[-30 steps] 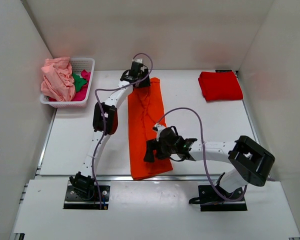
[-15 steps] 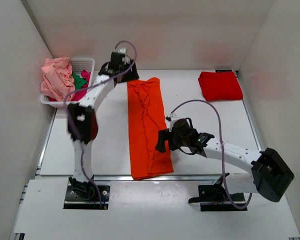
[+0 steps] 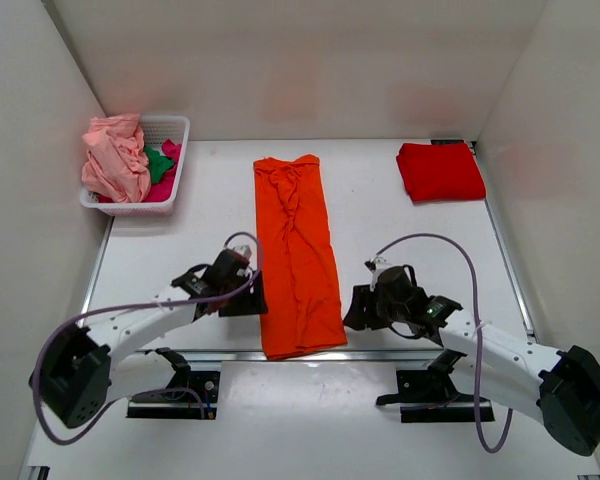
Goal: Fold and stack the t-shirts
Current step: Rotate the tshirt 90 degrees, then grab the bottom of the folded rectangular tshirt with both arms
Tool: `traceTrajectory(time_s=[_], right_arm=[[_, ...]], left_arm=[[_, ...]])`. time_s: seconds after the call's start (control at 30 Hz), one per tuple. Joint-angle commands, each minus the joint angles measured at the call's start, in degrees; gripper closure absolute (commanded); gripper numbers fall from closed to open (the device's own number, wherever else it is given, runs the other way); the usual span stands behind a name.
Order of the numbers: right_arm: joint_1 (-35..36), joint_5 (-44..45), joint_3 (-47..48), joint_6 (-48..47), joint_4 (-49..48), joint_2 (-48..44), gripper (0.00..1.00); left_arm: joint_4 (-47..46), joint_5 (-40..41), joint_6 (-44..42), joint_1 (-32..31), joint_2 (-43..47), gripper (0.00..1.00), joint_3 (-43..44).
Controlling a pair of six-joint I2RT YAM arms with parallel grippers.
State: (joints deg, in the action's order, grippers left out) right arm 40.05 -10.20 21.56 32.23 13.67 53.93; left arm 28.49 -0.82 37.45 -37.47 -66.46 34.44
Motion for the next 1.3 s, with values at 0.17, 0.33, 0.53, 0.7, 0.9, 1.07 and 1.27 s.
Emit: traceTrajectory(time_s=[0.17,0.33,0.53,0.7,0.9,1.07,1.27], right_arm=[[7.66,-0.97,-6.97,13.03,-6.19,-2.34,0.47],[9.87,0.70,-6.97,15.40,-8.05,0.38,0.48],[12.15,0.70,-5.92,16.38,-9.63,4.42,0.50],[12.95,0.18,-6.09,17.25,-9.19,5.04,0.51],[14.26,0.18,-6.71,18.92,-10.15,5.74,0.53],[14.62,0.00,-6.01,18.75,-10.33,7.24,0.63],[14.18,-0.35,-5.74,18.31,-10.69,7.60,0.95]], left_arm=[[-3.70,-1.03,15.27,-2.69,15.21,0.25,-13.68],[-9.76,-0.41,21.69,-9.71,13.46,0.30,-17.12],[-9.96,-0.41,23.72,-13.94,8.63,0.37,-16.77],[-5.12,-2.96,21.96,-14.11,8.27,0.36,-14.31],[-0.81,-3.49,24.68,-16.49,13.09,0.35,-15.45],[-1.41,-4.02,26.35,-16.76,14.95,0.41,-17.83],[-5.28,-1.74,26.88,-18.16,9.60,0.50,-17.04]])
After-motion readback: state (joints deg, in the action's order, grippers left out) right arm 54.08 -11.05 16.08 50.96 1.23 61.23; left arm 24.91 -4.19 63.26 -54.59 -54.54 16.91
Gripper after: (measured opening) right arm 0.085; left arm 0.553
